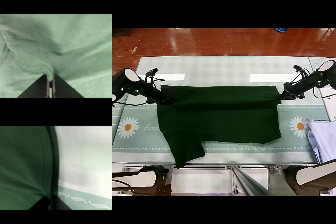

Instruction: Fold the shirts.

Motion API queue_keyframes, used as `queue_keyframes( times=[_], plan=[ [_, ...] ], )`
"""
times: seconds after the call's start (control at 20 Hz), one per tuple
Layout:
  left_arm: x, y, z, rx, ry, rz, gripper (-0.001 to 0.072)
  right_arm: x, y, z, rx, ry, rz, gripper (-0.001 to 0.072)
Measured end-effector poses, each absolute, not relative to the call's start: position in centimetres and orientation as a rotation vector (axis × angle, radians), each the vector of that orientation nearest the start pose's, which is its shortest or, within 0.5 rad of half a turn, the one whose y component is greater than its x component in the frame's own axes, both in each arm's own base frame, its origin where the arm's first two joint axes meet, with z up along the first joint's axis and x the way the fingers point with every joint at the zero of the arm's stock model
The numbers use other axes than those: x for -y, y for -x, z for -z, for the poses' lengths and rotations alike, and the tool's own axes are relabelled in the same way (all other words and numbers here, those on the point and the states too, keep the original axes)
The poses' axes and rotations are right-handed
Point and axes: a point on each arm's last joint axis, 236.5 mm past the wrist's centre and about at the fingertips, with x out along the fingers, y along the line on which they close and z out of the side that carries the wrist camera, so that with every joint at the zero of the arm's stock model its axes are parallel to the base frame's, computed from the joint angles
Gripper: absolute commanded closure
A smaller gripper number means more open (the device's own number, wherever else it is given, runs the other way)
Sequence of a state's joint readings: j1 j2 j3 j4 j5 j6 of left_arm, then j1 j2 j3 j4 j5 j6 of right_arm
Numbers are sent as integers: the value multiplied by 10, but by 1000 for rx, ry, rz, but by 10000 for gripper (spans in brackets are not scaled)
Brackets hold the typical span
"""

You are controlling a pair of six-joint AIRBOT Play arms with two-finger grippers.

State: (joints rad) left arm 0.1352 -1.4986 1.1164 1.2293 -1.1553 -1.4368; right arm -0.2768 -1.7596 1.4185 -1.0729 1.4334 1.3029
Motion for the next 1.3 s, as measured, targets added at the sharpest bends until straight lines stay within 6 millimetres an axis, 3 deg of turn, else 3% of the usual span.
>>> queue_keyframes(
  times=[0.35,0.55,0.6,0.65,0.7,0.85,1.1,1.2,1.3],
  plan=[
    [10,-391,60,-1416,341,122,681,-12,-398,71,-1588,-550,-337,692],
    [5,-392,61,-1424,348,116,676,-16,-395,69,-1600,-565,-355,690],
    [5,-388,64,-1445,351,120,571,-16,-394,69,-1602,-566,-355,576],
    [6,-385,67,-1465,354,122,370,-16,-394,69,-1607,-571,-352,308],
    [5,-380,72,-1494,352,121,196,-15,-393,70,-1612,-574,-343,300],
    [9,-366,73,-1564,361,140,201,-14,-390,68,-1621,-589,-327,300],
    [-15,-319,55,-1667,330,89,200,13,-383,37,-1550,-585,-252,300],
    [-27,-285,52,-1696,357,38,200,23,-373,29,-1501,-586,-199,300],
    [-33,-243,58,-1739,393,-6,200,21,-357,26,-1457,-589,-184,300]
  ],
)
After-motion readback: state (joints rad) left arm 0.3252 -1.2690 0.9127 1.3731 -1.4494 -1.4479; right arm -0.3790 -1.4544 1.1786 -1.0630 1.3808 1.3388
